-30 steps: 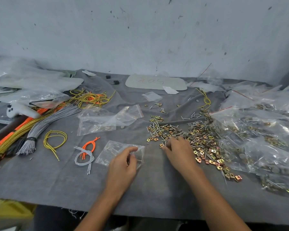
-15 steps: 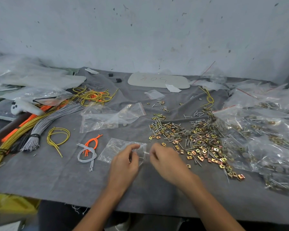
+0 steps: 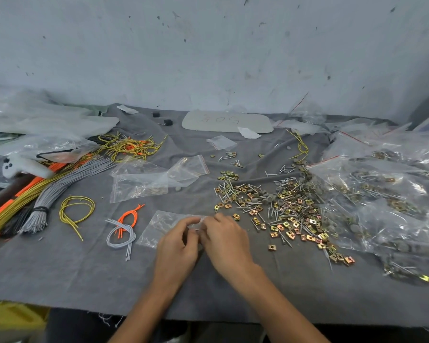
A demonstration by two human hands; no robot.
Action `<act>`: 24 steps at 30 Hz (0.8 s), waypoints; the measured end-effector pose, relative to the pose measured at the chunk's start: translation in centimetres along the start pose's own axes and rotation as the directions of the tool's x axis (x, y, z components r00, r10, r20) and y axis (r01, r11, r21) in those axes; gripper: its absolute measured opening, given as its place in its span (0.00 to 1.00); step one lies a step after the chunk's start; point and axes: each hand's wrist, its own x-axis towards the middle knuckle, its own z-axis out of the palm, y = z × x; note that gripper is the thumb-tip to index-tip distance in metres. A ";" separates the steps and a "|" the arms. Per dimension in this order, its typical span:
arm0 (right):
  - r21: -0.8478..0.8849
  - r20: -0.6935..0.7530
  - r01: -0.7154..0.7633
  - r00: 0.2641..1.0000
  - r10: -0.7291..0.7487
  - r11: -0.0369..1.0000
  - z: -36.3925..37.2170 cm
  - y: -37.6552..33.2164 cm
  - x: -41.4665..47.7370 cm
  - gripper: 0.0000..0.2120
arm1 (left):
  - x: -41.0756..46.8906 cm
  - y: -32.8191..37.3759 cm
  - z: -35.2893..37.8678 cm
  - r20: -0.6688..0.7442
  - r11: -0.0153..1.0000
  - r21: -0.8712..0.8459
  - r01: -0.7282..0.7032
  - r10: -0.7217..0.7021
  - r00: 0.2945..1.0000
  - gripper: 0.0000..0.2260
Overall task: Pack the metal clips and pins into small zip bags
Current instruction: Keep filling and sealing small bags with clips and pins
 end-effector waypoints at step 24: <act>-0.077 0.191 -0.283 0.937 0.293 0.956 -5.2 15.3 7.2 0.21 | 0.2 -0.9 0.4 0.012 0.987 0.151 -0.056 0.055 0.998 0.13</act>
